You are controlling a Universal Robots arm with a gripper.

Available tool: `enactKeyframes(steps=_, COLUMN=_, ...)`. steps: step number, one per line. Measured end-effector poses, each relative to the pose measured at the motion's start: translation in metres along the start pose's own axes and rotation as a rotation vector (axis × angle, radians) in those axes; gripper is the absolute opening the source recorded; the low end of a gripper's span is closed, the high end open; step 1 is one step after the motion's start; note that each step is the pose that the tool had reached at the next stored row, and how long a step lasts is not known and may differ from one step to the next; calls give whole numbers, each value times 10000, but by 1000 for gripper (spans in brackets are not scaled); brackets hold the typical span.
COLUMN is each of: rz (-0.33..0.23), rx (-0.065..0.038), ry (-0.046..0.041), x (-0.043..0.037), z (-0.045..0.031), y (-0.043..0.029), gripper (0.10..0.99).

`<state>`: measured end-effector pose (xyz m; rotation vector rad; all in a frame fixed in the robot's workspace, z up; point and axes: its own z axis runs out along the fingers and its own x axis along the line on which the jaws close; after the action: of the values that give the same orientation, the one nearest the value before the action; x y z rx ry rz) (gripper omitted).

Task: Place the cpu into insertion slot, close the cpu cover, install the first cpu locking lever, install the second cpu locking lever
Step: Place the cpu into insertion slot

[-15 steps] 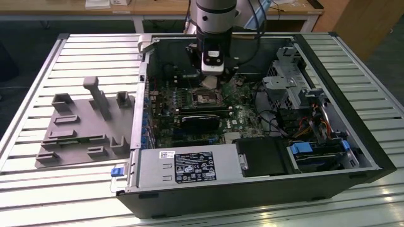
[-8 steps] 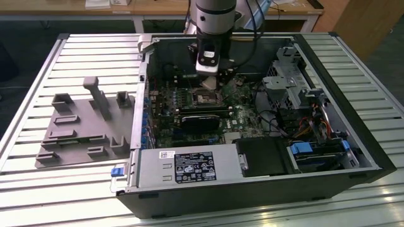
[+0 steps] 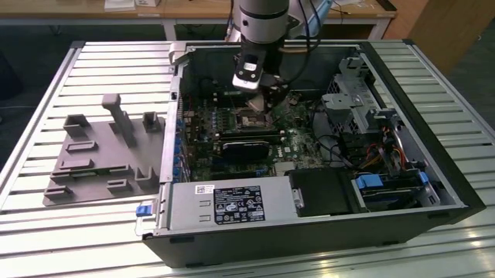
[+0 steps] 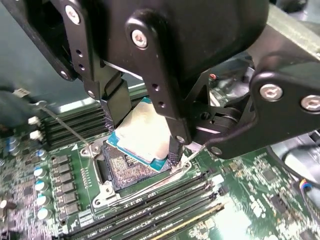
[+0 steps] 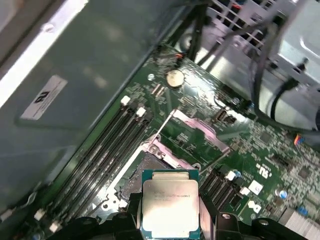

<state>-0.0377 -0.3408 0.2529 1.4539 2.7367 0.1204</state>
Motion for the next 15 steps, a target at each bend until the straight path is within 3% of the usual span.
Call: enactKeyframes(steps=15, rz=2719, rx=-3, ry=-238, x=0, z=63, y=-5, gripper=541)
